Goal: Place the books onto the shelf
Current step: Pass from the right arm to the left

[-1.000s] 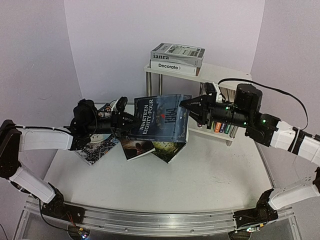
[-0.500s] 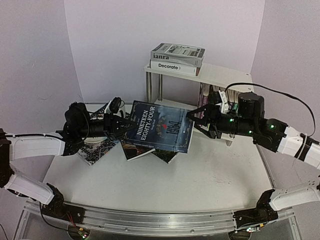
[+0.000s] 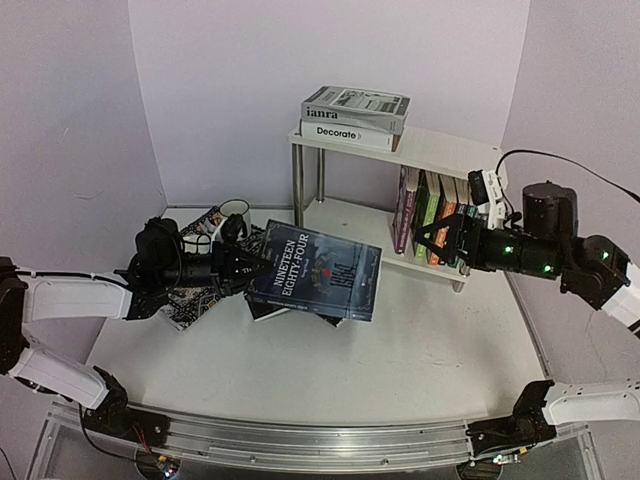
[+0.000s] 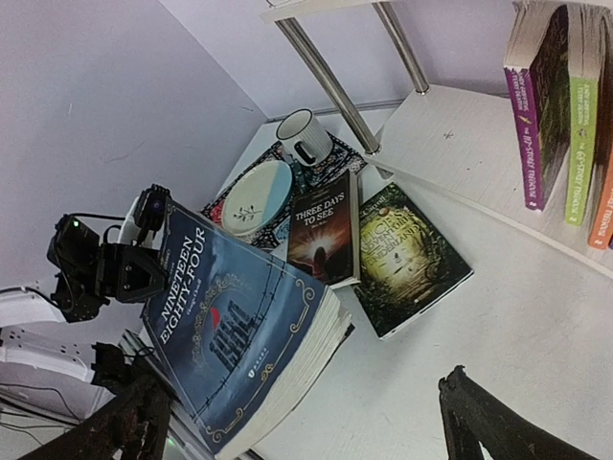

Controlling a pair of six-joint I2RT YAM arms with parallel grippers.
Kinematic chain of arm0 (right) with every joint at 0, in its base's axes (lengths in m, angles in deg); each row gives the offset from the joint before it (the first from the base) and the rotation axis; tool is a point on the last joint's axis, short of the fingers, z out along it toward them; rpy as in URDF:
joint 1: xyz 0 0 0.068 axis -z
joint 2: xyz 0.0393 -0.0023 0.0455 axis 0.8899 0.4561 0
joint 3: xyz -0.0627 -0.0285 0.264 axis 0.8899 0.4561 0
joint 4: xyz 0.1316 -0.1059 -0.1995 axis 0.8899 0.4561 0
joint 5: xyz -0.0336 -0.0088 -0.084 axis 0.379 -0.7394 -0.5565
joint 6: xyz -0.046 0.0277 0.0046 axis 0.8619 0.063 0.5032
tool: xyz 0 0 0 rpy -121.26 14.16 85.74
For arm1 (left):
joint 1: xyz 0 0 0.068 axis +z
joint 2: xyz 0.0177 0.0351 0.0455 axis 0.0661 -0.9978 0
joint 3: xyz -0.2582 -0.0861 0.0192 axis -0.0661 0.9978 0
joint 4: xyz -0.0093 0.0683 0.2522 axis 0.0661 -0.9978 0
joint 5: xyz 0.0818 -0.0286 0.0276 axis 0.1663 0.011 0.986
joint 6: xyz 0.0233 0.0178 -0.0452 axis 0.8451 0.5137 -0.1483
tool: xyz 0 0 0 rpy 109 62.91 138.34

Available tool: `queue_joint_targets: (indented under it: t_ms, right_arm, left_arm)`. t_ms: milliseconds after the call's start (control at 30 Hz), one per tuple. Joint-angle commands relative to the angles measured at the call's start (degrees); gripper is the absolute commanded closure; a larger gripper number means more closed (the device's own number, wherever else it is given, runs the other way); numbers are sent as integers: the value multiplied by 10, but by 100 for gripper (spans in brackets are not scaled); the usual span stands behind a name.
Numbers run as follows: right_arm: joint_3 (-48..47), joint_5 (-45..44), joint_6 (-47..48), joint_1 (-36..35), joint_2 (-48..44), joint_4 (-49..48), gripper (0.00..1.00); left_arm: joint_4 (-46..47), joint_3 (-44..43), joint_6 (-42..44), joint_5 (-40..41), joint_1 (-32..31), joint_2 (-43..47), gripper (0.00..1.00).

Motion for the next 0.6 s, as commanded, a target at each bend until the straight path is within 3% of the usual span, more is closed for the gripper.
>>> queue_joint_targets:
  t_ms: [0,133,267,567]
  right_arm:
    - [-49,-1,98,-2,51,96,2]
    - [-62,-17,144,-55,80,92,2]
    - [-93,-116,214,-164,103,87,2]
    - [-179,-378,381,-362,258,156,5]
  left_arm:
    - [57,-4,-12,11,2,-9,100]
    - [53,-2,-13,11,5,-24,100]
    - [46,4,-12,13,9,-28,100]
    - [29,12,-16,21,22,-42,100]
